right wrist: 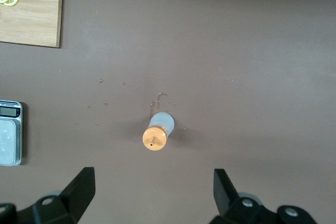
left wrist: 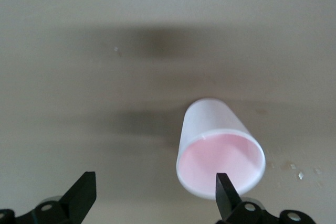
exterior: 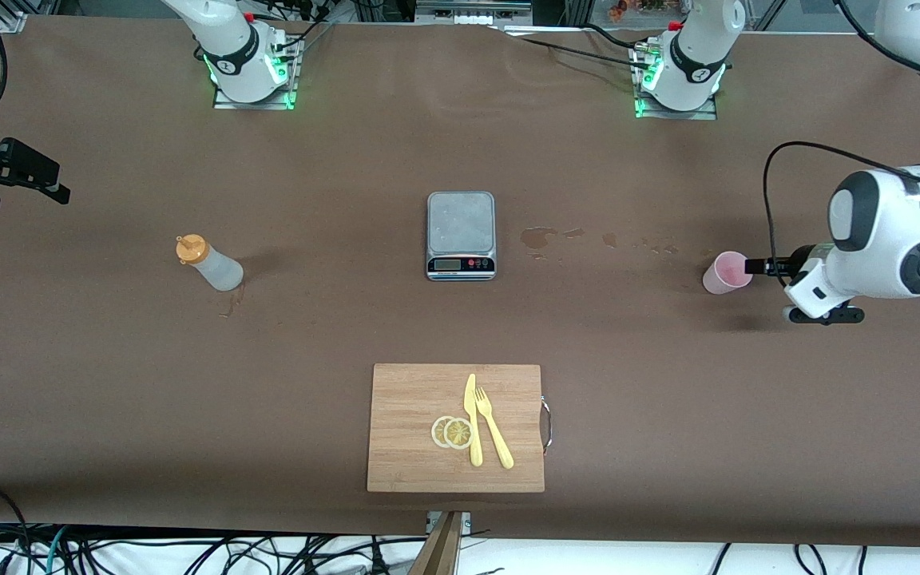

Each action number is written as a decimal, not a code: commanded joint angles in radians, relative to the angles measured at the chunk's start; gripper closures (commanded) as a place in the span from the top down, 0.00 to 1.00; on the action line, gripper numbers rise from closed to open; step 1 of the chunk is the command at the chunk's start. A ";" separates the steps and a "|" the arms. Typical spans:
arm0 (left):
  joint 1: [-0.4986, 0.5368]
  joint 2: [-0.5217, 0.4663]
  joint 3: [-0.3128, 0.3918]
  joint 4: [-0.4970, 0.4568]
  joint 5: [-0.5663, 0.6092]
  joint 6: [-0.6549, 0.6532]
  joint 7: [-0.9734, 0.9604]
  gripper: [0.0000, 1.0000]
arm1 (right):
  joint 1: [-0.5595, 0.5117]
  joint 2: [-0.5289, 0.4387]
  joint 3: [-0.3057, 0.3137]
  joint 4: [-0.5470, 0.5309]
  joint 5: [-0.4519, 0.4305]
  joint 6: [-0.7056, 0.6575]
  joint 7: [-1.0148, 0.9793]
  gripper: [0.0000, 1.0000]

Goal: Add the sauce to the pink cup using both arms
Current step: 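Lower the left gripper around the pink cup and close it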

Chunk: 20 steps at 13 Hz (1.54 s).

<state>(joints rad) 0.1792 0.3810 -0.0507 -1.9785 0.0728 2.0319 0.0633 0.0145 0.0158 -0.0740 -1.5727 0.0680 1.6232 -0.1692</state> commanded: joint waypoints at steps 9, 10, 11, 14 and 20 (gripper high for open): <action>0.010 0.033 -0.009 -0.062 0.001 0.100 0.013 0.00 | -0.001 -0.002 0.006 0.014 -0.008 -0.013 0.004 1.00; 0.010 0.033 -0.011 -0.060 0.001 0.100 0.013 0.00 | -0.001 -0.002 0.006 0.013 -0.010 -0.014 0.004 1.00; 0.010 0.033 -0.011 -0.060 0.001 0.099 0.012 0.00 | -0.002 -0.002 0.005 0.013 -0.010 -0.014 0.000 1.00; 0.008 0.035 -0.009 -0.059 -0.048 0.099 0.012 0.00 | -0.008 0.000 -0.017 0.007 -0.008 -0.016 0.000 1.00; -0.082 0.035 -0.031 0.134 -0.080 -0.191 0.003 0.00 | -0.005 0.000 -0.017 0.008 0.003 -0.043 0.008 1.00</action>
<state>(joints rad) 0.1526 0.4171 -0.0798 -1.9345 0.0215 1.9553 0.0645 0.0120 0.0168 -0.0934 -1.5728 0.0680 1.5902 -0.1682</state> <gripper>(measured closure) 0.952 0.000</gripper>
